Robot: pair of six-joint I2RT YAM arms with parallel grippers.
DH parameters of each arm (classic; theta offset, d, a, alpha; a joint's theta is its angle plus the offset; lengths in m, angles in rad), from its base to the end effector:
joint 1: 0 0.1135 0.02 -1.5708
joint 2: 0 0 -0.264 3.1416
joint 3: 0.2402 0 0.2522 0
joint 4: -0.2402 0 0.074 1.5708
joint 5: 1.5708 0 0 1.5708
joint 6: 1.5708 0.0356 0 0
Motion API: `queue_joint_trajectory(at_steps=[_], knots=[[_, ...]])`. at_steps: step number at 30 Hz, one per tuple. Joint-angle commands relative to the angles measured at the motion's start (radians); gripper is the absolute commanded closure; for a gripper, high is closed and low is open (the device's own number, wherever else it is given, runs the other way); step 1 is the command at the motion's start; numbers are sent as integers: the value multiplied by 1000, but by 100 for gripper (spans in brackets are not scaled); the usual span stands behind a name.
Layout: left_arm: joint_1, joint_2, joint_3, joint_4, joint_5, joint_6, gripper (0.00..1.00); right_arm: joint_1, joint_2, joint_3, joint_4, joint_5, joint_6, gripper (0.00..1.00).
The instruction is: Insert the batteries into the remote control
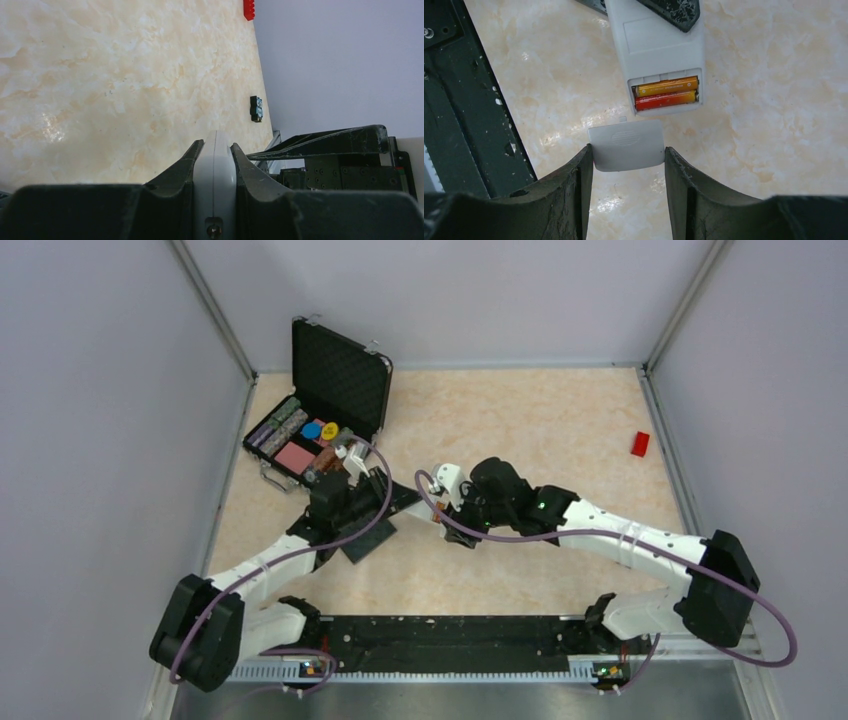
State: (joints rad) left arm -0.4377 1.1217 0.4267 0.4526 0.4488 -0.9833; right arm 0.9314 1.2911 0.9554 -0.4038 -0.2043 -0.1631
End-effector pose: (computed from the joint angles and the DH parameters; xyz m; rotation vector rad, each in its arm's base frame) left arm 0.2062 -0.1136 0.2151 -0.1944 2.0192 -1.3651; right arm 0.1604 0.2279 0.2698 -1.3257 1.9695 0.6177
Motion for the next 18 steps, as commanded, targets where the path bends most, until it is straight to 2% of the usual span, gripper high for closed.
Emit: queue_joint_trajectory(at_steps=[1, 11, 18], knots=[[-23, -7, 34, 56, -20, 26, 100, 21, -33, -1, 65, 55, 25, 65], [-41, -4, 48, 25, 18, 58, 100, 27, -15, 0, 67, 104, 21, 65], [-45, 51, 100, 1, 117, 100, 100, 27, -4, 3, 68, 78, 15, 65]])
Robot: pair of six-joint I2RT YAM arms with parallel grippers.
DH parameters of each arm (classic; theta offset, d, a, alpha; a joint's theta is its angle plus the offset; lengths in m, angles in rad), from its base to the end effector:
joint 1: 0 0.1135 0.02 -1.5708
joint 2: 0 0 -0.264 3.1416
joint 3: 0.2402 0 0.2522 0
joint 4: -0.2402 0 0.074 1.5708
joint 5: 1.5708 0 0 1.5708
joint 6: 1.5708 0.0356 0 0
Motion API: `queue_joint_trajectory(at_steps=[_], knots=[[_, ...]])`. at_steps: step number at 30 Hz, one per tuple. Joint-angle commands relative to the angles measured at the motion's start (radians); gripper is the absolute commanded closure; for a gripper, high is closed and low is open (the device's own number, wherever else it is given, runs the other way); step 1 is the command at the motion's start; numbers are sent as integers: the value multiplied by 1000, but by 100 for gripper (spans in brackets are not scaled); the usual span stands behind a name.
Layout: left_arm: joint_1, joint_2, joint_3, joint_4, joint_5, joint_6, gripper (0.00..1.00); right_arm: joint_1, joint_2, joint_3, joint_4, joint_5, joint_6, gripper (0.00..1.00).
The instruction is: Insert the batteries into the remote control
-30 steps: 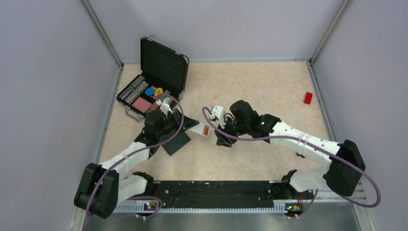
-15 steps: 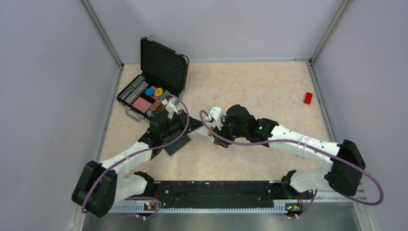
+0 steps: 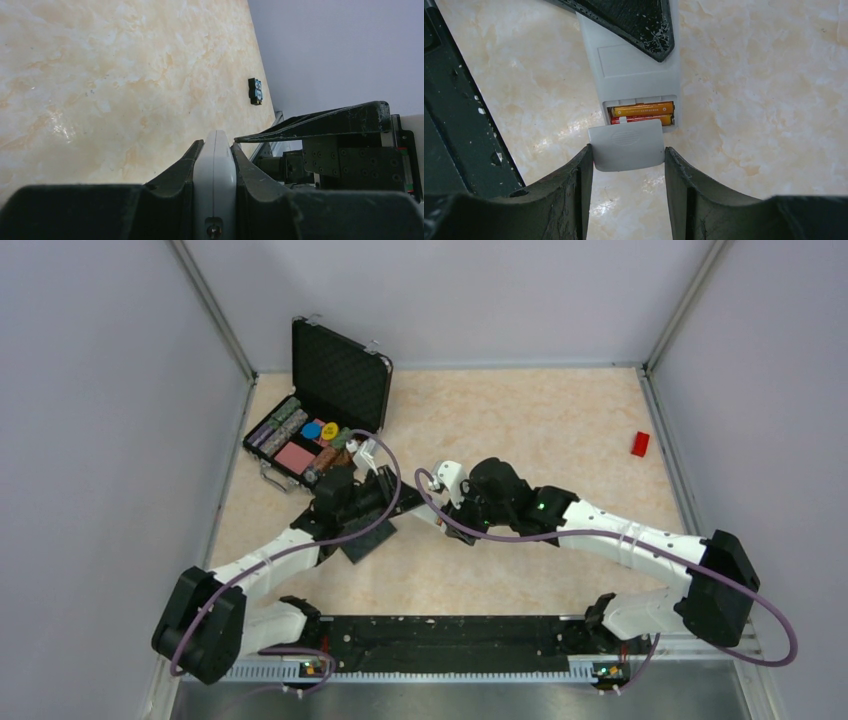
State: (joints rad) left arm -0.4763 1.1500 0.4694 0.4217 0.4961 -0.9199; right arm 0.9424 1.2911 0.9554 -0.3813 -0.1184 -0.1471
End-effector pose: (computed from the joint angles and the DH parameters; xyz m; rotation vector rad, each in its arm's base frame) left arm 0.2074 -0.1261 0.2200 -0.0600 2.0483 -1.3852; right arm 0.1615 0.2295 0.2713 -1.2677 1.9705 0.5406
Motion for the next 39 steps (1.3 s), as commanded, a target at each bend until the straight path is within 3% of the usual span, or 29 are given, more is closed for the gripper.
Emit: queue_joint_trajectory(at_steps=[1, 39], knots=[[-6, 29, 61, 30, 78, 38, 100, 15, -2, 3, 46, -7, -2, 65], [-17, 46, 70, -2, 145, 88, 100, 15, 58, 33, 45, 13, 9, 64]])
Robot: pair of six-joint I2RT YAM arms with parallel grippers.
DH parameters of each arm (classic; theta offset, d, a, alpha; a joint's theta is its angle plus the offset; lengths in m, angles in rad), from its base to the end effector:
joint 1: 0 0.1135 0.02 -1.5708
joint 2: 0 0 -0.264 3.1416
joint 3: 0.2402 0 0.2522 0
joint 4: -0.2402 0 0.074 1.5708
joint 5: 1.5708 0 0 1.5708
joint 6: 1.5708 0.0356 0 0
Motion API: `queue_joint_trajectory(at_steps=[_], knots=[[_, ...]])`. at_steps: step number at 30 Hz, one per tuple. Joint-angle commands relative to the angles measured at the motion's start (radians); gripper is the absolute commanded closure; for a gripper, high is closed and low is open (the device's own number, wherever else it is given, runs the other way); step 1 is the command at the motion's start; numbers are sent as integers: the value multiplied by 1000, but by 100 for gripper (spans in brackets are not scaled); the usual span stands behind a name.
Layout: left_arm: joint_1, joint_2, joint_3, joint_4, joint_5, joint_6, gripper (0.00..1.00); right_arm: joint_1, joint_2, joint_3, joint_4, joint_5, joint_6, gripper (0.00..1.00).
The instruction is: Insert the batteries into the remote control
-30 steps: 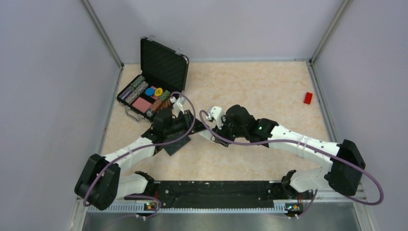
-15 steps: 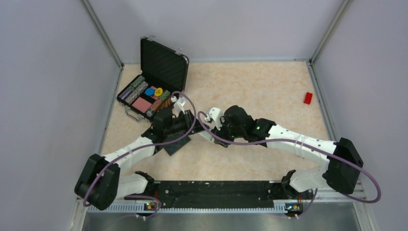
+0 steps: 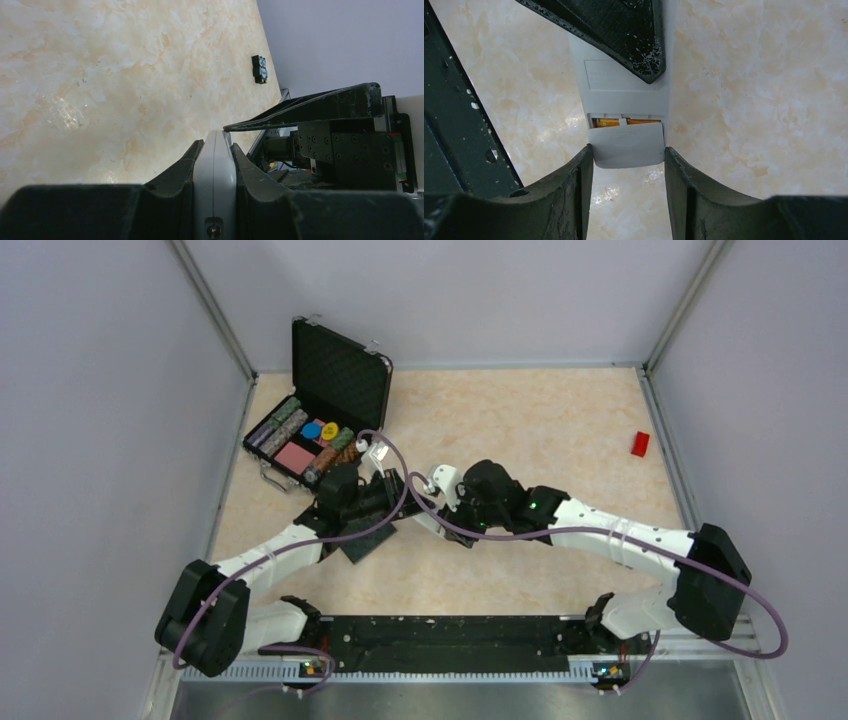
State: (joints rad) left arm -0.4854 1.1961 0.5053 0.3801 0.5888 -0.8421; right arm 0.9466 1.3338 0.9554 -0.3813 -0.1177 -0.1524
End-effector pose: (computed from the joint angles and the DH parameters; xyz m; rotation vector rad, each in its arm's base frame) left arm 0.2111 -0.1337 0.2177 0.0825 2.1008 -1.4125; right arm 0.1644 0.2354 0.2601 -1.2970 2.0023 0.5256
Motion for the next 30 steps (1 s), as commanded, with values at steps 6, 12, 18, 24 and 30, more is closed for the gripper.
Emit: queue_joint_trajectory(at_steps=[6, 12, 18, 24, 30], knots=[[-11, 0, 34, 26, 43, 15, 100, 11, 22, 40, 50, 15, 26, 64], [-11, -6, 37, -1, 0, 25, 100, 11, 10, 36, 57, 15, 28, 64], [-11, -4, 40, -16, -21, 30, 100, 11, 6, 34, 62, 12, 27, 64], [-13, 3, 45, -5, -9, 26, 100, 11, 22, 39, 64, 4, 27, 64], [-12, 1, 45, -6, -22, 24, 100, 11, 33, 38, 55, -1, 27, 64]])
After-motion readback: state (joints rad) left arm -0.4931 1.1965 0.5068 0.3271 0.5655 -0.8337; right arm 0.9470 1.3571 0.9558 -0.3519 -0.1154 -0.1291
